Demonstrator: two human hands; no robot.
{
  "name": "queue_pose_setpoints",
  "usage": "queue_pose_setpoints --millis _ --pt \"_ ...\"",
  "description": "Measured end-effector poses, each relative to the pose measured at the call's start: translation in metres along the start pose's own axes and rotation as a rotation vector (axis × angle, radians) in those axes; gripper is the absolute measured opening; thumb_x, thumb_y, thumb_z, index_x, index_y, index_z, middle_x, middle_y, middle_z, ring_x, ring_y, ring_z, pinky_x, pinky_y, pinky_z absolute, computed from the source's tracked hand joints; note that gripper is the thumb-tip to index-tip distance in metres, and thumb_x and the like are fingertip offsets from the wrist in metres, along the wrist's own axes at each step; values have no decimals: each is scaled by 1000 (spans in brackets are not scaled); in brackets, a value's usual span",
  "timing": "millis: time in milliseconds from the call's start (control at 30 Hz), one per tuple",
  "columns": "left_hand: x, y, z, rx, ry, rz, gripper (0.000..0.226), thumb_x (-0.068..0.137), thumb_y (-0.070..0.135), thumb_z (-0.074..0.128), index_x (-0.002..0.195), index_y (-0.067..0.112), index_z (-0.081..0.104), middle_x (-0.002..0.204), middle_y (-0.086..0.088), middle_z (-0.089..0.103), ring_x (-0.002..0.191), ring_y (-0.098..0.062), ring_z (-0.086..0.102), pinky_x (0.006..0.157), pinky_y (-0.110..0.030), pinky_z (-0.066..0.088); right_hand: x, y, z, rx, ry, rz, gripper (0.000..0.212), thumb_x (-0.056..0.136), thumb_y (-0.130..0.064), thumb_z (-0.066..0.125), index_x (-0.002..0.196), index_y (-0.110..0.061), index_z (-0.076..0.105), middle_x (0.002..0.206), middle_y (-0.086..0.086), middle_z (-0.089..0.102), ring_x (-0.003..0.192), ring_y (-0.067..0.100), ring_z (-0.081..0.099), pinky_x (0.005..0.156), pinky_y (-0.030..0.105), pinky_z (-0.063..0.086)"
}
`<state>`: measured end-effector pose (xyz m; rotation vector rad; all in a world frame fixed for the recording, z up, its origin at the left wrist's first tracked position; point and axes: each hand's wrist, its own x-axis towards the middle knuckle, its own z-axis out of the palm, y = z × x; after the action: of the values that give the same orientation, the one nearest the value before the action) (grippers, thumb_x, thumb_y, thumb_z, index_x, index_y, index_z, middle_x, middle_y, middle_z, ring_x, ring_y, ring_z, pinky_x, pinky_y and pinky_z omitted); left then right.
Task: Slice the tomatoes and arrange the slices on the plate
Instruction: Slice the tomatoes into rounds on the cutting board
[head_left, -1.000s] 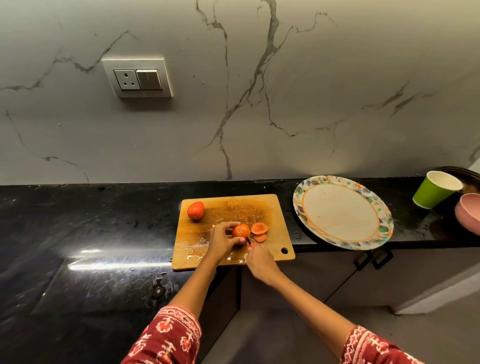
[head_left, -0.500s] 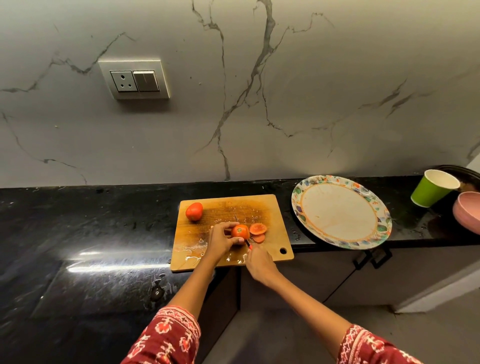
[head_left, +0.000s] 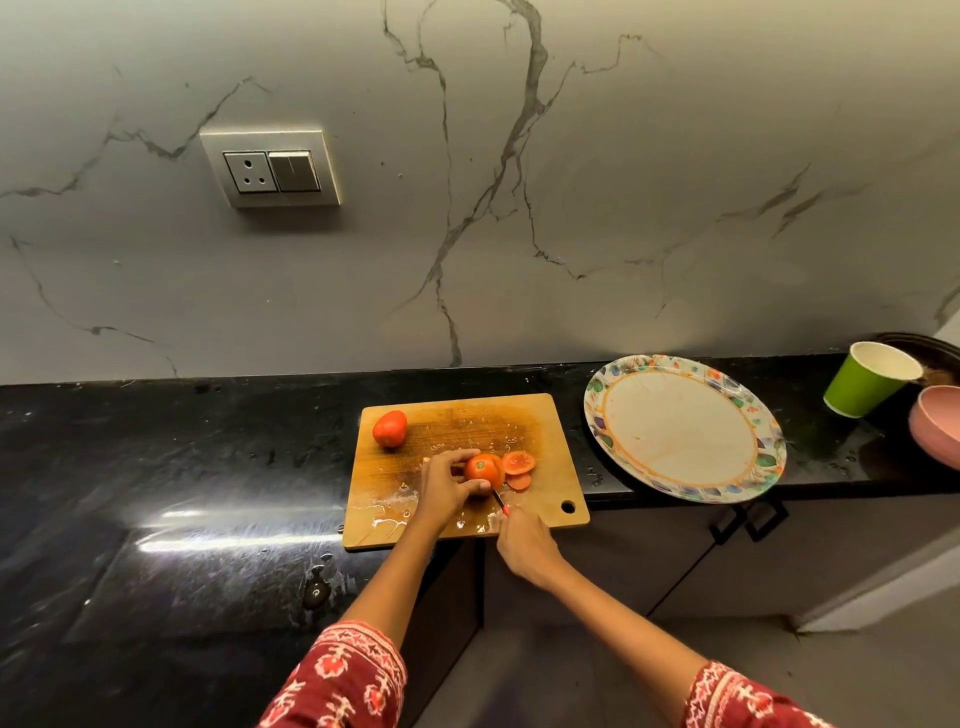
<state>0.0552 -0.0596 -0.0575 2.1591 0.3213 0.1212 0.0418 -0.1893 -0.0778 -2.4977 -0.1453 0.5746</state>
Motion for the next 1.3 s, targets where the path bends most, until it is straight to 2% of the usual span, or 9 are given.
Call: queue_pose_setpoints --millis 267,533,700,833,900,1000,1100,1200,1300 --pt "-3 0 1 -31 7 -10 49 70 5 76 116 9 61 126 -11 55 111 -19 52 81 -19 43 0 -8 -3 -9 -6 -8 32 98 -18 36 125 -8 48 127 17 53 119 35 49 93 39 42" --pt "-2 -2 -5 -40 12 -27 49 72 3 74 118 6 60 128 -11 55 114 -22 53 82 -17 42 -26 17 -7 -186 69 -41 30 102 -23 27 120 -8 47 121 14 59 115 32 55 89 39 43" --pt "-4 1 -4 -25 -12 -14 50 72 3 74 119 8 60 129 -10 54 116 -21 51 82 -16 40 -22 11 -12 -42 33 34 32 101 -22 29 116 -3 51 119 18 58 114 36 54 88 37 43" --pt "-5 1 -4 -45 -17 -15 51 69 3 77 117 9 61 127 -10 55 111 -19 54 73 -9 41 -17 6 -24 88 59 -28 28 101 -19 28 91 -8 51 94 18 60 91 32 58 70 31 37" --pt "-5 0 -3 -53 -10 -11 51 68 3 77 116 8 61 126 -10 56 109 -18 54 67 -7 42 -18 -1 -32 140 61 -72 27 102 -19 27 83 -12 45 75 7 52 72 25 52 66 33 39" --pt "-5 1 -2 -52 -8 -1 51 68 4 78 116 8 61 124 -10 57 108 -17 54 71 -9 41 -19 -13 -39 183 57 -98 32 101 -21 28 73 -18 41 68 -2 44 57 15 43 62 30 37" --pt "-4 0 -2 -49 -12 8 51 68 4 78 116 8 61 124 -10 57 108 -16 53 75 -11 41 -23 -21 -38 200 55 -109 25 101 -21 30 88 -12 49 82 5 52 69 18 50 62 28 38" --pt "-3 -1 -2 -49 -8 9 51 67 4 78 116 8 61 123 -10 58 107 -16 54 77 -15 43 -24 -22 -37 191 60 -119 28 101 -20 31 109 -7 54 102 12 57 93 25 56 78 31 43" --pt "-3 -1 -2 -49 -8 10 51 68 4 78 116 8 62 123 -10 58 106 -15 54 76 -15 43 -25 -24 -38 172 55 -110 29 101 -19 30 117 -6 51 110 13 56 101 27 55 80 29 41"
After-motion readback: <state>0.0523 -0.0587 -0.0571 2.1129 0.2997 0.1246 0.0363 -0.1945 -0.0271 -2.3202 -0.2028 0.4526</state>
